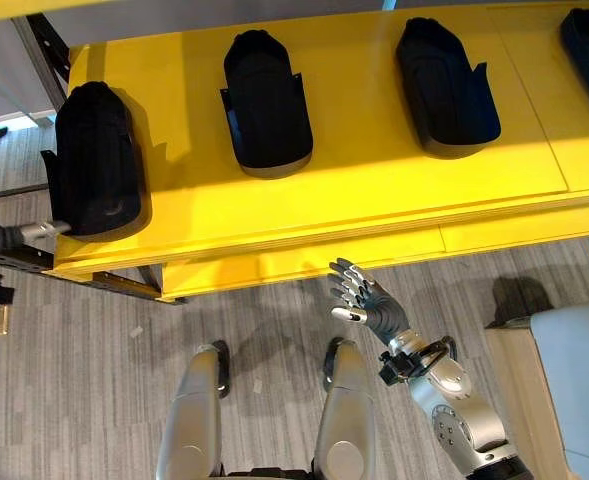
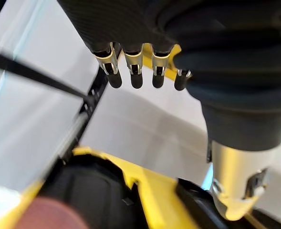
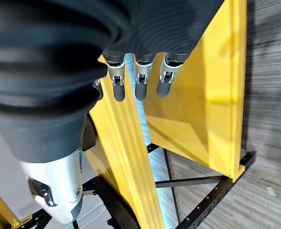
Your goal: Move parts from the plastic box to the shelf.
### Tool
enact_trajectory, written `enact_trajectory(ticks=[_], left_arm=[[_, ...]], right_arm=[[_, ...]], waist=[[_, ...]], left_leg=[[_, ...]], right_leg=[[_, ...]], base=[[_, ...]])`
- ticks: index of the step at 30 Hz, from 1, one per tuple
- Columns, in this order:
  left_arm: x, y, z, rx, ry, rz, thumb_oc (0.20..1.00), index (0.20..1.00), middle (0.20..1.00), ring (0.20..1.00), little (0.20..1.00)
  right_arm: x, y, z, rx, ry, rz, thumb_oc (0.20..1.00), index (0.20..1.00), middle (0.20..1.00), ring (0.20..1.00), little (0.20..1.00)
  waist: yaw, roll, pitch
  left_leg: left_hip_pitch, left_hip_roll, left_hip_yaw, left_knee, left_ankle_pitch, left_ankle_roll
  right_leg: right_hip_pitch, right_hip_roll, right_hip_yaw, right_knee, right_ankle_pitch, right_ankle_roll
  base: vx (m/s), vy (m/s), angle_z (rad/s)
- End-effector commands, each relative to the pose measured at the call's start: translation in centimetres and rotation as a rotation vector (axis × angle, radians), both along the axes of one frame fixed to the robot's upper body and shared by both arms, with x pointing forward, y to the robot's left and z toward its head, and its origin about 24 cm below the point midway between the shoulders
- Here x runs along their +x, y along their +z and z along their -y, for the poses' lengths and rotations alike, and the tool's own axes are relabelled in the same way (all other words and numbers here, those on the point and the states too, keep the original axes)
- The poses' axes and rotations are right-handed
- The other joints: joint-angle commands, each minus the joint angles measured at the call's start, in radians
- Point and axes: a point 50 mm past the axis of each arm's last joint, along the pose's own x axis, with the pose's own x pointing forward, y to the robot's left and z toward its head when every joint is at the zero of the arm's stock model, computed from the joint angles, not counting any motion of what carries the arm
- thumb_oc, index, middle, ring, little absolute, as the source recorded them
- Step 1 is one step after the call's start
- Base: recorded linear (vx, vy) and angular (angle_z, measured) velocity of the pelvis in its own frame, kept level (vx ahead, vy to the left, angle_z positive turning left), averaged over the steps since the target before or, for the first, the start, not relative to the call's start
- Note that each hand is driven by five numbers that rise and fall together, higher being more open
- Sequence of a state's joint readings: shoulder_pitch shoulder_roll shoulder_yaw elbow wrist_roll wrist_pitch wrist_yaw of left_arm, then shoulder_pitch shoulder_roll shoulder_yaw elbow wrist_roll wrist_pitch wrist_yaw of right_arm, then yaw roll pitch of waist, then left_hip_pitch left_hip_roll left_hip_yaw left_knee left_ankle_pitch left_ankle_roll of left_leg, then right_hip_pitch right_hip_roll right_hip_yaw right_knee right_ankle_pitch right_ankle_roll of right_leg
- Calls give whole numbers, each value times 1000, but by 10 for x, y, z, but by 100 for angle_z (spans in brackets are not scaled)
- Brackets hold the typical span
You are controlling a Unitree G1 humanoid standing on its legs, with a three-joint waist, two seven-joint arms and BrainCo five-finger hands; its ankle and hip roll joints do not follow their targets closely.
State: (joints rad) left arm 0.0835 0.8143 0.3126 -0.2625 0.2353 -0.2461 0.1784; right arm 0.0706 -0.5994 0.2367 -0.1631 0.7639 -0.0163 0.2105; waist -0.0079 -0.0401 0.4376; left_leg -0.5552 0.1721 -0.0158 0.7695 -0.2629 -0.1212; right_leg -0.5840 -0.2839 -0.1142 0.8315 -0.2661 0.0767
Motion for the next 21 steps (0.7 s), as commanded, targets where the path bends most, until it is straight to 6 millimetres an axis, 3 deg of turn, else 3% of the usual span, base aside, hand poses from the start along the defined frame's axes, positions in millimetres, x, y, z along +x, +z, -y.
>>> enact_trajectory(ticks=[1, 9, 21], left_arm=[[-9, 1, 30, 37, -193, -20, 1000, 1000, 1000, 1000, 1000], [-5, -35, 53, 18, -302, -204, 1000, 1000, 1000, 1000, 1000], [2, -71, 59, 110, -294, -383, 1000, 1000, 1000, 1000, 1000]], right_arm=[[5, 19, -10, 93, 6, 115, 1000, 1000, 1000, 1000, 1000], [7, 17, -15, 101, 5, 114, 1000, 1000, 1000, 1000, 1000], [8, 15, -16, 111, -25, 107, 1000, 1000, 1000, 1000, 1000]], waist=[[7, -20, -21], [14, -43, -17], [20, -59, -20]], left_leg=[[22, 10, 29, -103, 92, 34], [50, 5, 23, -124, 103, 38], [53, 1, 18, -130, 103, 44]], right_leg=[[91, -28, 47, -119, 54, 55], [129, -32, 33, -136, 59, 59], [134, -30, 25, -144, 61, 62]], base=[[6, -14, 8], [-2, -8, 6], [2, -1, 3]])
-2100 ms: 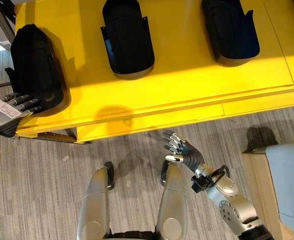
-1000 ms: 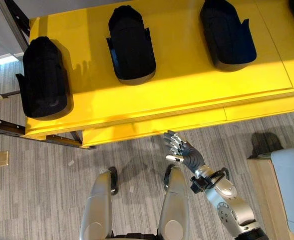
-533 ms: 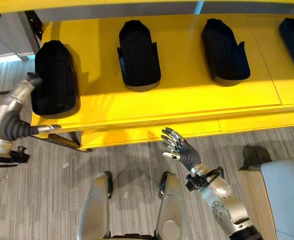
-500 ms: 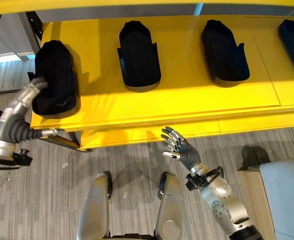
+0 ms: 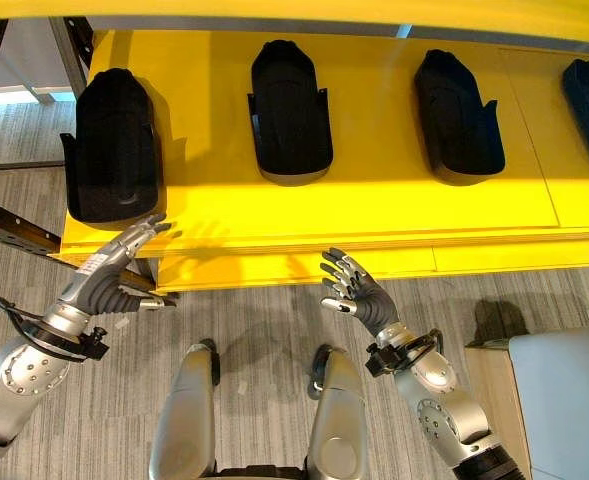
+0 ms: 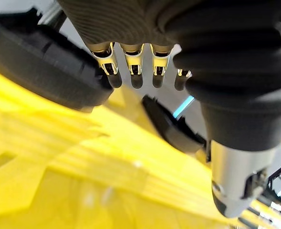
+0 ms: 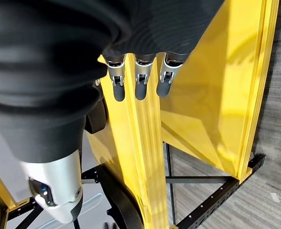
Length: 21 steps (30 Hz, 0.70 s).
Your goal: Move parts from the plastic box to the shelf.
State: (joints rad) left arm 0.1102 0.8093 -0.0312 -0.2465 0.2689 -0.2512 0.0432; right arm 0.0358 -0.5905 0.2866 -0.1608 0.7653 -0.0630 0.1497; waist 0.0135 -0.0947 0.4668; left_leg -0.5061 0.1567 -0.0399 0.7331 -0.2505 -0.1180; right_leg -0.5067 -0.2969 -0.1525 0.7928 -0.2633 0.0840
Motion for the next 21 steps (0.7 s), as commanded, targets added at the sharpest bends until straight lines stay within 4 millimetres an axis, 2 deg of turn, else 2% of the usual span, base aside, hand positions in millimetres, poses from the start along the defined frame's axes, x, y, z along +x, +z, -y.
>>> enact_trajectory(ticks=[1, 8, 10, 21], left_arm=[[-4, -2, 2, 66, -24, -2, 1000, 1000, 1000, 1000, 1000], [-6, -12, -8, 100, 31, -39, 1000, 1000, 1000, 1000, 1000], [-8, -19, -16, 117, 73, -64, 1000, 1000, 1000, 1000, 1000], [-10, -24, -32, 116, 167, -62, 1000, 1000, 1000, 1000, 1000]], right_arm=[[3, 11, -6, 92, -7, 72, 1000, 1000, 1000, 1000, 1000], [2, 10, -5, 90, -17, 67, 1000, 1000, 1000, 1000, 1000], [2, 10, -3, 86, -25, 65, 1000, 1000, 1000, 1000, 1000], [1, 9, -2, 89, -31, 55, 1000, 1000, 1000, 1000, 1000]], waist=[[-1, -5, -49], [-1, -1, -46], [1, 2, -42], [2, 12, -40]], left_leg=[[2, 17, 41, -93, 91, 42], [-5, 16, 42, -89, 91, 45], [-9, 16, 43, -84, 90, 46], [-16, 14, 42, -79, 90, 48]], right_leg=[[55, -16, 64, -105, 58, 54], [51, -17, 63, -102, 56, 54], [49, -16, 64, -99, 56, 53], [41, -19, 64, -92, 56, 53]], base=[[0, 0, 0], [0, 0, 0], [0, 0, 0], [0, 0, 0]])
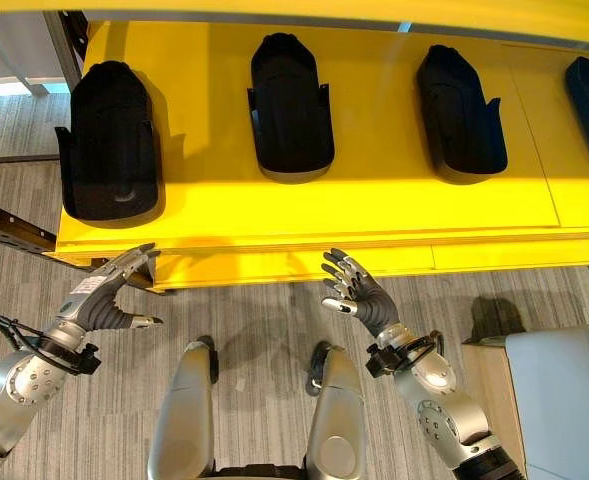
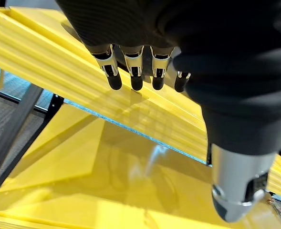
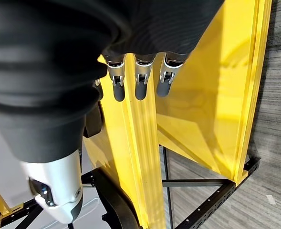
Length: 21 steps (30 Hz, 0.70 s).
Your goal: Move parts from the plastic box to the shelf.
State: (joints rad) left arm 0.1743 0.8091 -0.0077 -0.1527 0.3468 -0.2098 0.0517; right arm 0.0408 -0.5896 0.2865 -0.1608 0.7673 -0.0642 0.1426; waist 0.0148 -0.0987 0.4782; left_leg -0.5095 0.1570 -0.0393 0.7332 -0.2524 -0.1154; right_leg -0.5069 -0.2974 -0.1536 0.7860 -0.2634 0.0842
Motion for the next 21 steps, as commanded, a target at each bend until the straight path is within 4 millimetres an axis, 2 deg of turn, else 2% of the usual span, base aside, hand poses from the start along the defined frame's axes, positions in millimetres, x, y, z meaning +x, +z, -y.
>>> enact_trajectory(ticks=[1, 4, 7, 21], left_arm=[[-5, 3, -6, 32, 22, 48, 1000, 1000, 1000, 1000, 1000], [-5, 3, -6, 32, 22, 48, 1000, 1000, 1000, 1000, 1000], [-6, 0, -19, 30, 101, 55, 1000, 1000, 1000, 1000, 1000], [-1, -5, -32, 34, 197, 76, 1000, 1000, 1000, 1000, 1000]], right_arm=[[2, 10, -2, 86, -22, 61, 1000, 1000, 1000, 1000, 1000], [2, 10, -2, 86, -22, 61, 1000, 1000, 1000, 1000, 1000], [1, 8, 1, 76, -30, 54, 1000, 1000, 1000, 1000, 1000], [1, 7, 1, 77, -35, 42, 1000, 1000, 1000, 1000, 1000]], waist=[[1, 16, -51], [1, 16, -51], [0, 22, -48], [-1, 27, -49]], left_leg=[[-13, 14, 42, -79, 91, 45], [-13, 14, 42, -79, 91, 45], [-10, 13, 43, -72, 83, 44], [-9, 11, 43, -69, 82, 43]], right_leg=[[41, -19, 65, -85, 56, 53], [41, -19, 65, -85, 56, 53], [44, -19, 67, -79, 49, 52], [43, -22, 68, -73, 46, 51]], base=[[0, 0, 0], [0, 0, 0], [0, 0, 0], [0, 0, 0]])
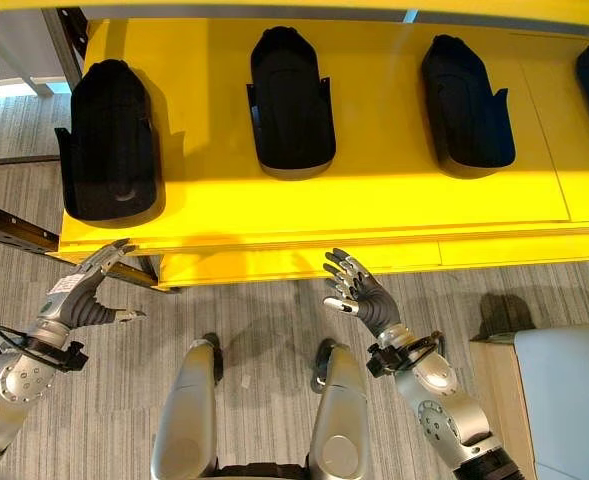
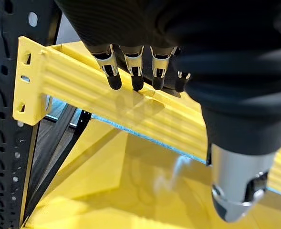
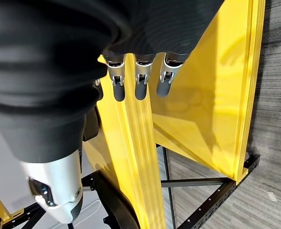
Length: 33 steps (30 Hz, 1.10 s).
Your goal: Move parts from the plastic box to the shelf.
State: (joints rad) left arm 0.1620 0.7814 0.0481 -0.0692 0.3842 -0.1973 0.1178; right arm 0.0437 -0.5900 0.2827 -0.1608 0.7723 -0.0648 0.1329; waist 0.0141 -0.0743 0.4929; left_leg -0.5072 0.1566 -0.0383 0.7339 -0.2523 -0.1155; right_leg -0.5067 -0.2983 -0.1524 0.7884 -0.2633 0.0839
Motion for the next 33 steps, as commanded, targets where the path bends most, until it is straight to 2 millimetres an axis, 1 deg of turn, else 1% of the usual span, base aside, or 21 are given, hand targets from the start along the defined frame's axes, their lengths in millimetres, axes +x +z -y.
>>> enact_trajectory(ticks=[1, 7, 14, 20, 26, 33], left_arm=[[-4, -2, -10, 22, 63, 27, 1000, 1000, 1000, 1000, 1000], [1, -5, -10, 24, 78, 22, 1000, 1000, 1000, 1000, 1000], [13, -21, -9, 10, 99, -31, 1000, 1000, 1000, 1000, 1000], [21, -26, -7, 4, 112, -41, 1000, 1000, 1000, 1000, 1000], [30, -33, -12, -25, 170, -61, 1000, 1000, 1000, 1000, 1000], [38, -32, -21, -27, 233, -51, 1000, 1000, 1000, 1000, 1000]], right_arm=[[2, 7, 0, 73, -21, 46, 1000, 1000, 1000, 1000, 1000], [2, 7, 0, 71, -23, 42, 1000, 1000, 1000, 1000, 1000], [4, 6, -4, 78, -15, 36, 1000, 1000, 1000, 1000, 1000], [5, 5, -4, 78, -15, 28, 1000, 1000, 1000, 1000, 1000], [5, 2, -4, 77, -13, 10, 1000, 1000, 1000, 1000, 1000], [4, 0, -7, 86, -2, -3, 1000, 1000, 1000, 1000, 1000]], waist=[[0, 3, -64], [-4, 3, -64], [-14, -1, -68], [-19, -5, -70], [-27, -12, -76], [-36, -14, -85]], left_leg=[[-11, 12, 42, -70, 82, 44], [-14, 13, 43, -70, 83, 43], [-16, 16, 46, -64, 83, 42], [-15, 18, 48, -62, 83, 40], [-15, 23, 54, -58, 83, 38], [-13, 26, 55, -53, 82, 36]], right_leg=[[43, -21, 67, -75, 46, 51], [37, -20, 70, -71, 46, 51], [30, -20, 75, -67, 49, 51], [31, -19, 79, -67, 48, 51], [27, -14, 86, -68, 52, 50], [23, -12, 94, -66, 54, 50]], base=[[0, 0, 0], [0, 0, 0], [0, 0, 0], [0, 0, 0], [0, 0, 0], [-2, 10, -4]])
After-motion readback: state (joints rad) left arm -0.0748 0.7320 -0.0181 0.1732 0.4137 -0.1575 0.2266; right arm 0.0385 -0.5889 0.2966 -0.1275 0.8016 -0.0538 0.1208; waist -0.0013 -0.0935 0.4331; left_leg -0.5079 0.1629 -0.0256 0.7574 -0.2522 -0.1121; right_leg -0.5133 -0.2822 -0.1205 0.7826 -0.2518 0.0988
